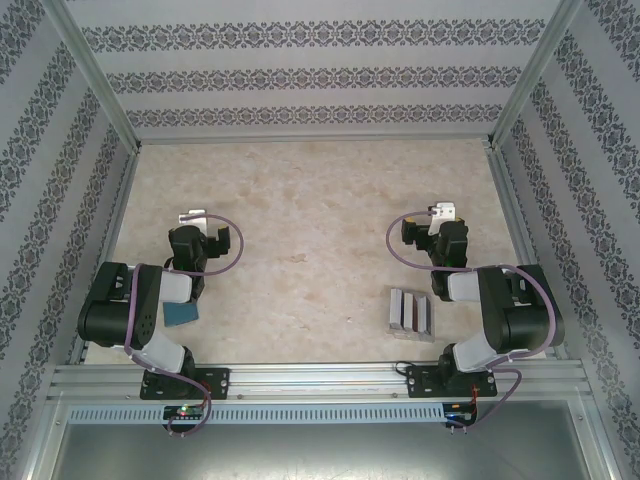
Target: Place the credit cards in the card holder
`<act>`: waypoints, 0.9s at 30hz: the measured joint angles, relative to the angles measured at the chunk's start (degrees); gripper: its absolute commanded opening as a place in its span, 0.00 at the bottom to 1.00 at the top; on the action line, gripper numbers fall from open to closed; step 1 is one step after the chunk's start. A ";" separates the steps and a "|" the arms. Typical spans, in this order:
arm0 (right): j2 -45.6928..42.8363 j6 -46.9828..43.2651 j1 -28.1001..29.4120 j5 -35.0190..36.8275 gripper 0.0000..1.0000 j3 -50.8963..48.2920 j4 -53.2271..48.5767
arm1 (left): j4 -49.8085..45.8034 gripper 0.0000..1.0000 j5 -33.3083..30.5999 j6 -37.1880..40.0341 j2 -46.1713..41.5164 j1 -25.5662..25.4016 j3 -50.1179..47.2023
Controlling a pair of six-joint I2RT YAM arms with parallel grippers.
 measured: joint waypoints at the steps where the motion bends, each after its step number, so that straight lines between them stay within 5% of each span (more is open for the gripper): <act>1: 0.00 0.00 0.00 0.00 0.98 0.00 0.00 | -0.02 0.99 0.00 0.00 0.00 0.00 0.00; 17: 0.00 0.13 -0.04 0.13 0.98 0.00 0.00 | -0.55 1.00 0.04 0.02 -0.26 0.00 0.11; 22: -3.28 1.20 -0.35 3.69 0.98 0.00 -3.43 | -13.00 1.00 1.09 -0.90 -11.06 -0.02 3.39; 27: -20.85 10.99 -0.98 8.98 0.98 5.86 -21.90 | -30.91 1.00 1.25 -8.70 -24.09 -0.09 13.44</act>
